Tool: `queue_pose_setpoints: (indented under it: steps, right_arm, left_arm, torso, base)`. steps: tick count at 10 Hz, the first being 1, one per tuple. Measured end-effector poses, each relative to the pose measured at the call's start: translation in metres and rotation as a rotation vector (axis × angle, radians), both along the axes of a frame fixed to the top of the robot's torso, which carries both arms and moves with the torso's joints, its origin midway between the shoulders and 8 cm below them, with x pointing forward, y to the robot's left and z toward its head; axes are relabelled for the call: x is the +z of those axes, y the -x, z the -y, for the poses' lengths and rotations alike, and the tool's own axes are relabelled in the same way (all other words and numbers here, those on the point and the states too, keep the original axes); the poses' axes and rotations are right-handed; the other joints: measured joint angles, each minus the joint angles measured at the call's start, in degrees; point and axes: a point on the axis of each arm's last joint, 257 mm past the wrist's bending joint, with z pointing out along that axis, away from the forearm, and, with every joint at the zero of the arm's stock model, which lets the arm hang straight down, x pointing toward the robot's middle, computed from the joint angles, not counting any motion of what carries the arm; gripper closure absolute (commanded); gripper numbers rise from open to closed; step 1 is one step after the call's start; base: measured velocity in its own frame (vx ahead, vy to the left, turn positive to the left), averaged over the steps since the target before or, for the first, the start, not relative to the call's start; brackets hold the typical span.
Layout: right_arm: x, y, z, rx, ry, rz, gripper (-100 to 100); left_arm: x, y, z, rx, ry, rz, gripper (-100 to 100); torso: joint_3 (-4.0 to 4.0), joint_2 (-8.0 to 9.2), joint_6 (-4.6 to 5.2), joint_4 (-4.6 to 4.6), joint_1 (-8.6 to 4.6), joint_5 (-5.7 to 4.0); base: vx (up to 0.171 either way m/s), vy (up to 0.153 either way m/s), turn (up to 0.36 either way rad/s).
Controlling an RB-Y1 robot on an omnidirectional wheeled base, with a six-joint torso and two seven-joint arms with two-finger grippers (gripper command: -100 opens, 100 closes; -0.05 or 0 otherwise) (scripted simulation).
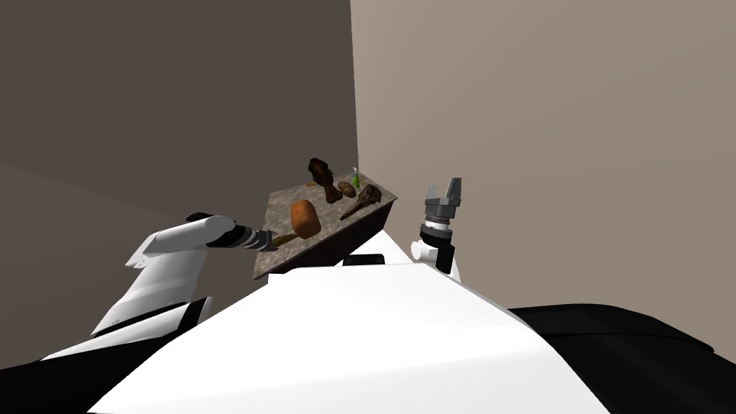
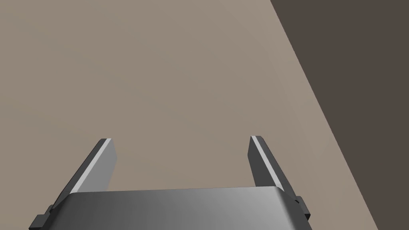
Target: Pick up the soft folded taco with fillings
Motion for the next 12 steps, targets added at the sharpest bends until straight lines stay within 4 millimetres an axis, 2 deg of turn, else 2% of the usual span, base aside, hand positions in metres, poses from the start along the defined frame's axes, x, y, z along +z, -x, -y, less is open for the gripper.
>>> queue_pose_setpoints:
  steps: [6, 8, 10, 12]
  right_arm:
    - [0.000, 0.000, 0.000, 0.000, 0.000, 0.000, 0]
    - [0.000, 0.000, 0.000, 0.000, 0.000, 0.000, 0]
    - [0.000, 0.000, 0.000, 0.000, 0.000, 0.000, 0]
    - [0.000, 0.000, 0.000, 0.000, 0.000, 0.000, 0]
  left_arm:
    - [-0.007, 0.014, -0.020, -0.033, 0.022, 0.008, -100]
    - [-0.007, 0.016, -0.022, -0.071, 0.018, 0.008, -100]
    - [-0.010, 0.022, -0.030, -0.068, 0.035, 0.015, -100]
    - [-0.012, 0.025, -0.031, -0.109, 0.030, 0.016, -100]
  torso:
    - [-0.13, -0.23, -0.02, -0.05, -0.35, -0.07]
    - [-0.02, -0.04, 0.01, -0.01, -0.05, -0.01]
    - [-0.14, -0.25, 0.01, -0.05, -0.40, -0.08]
    - [-0.03, -0.05, 0.01, -0.01, -0.06, -0.02]
  base:
    - [0.055, -0.076, 0.098]
    - [0.038, -0.050, 0.099]
    - [0.066, -0.110, 0.064]
    - [0.004, -0.005, 0.005]
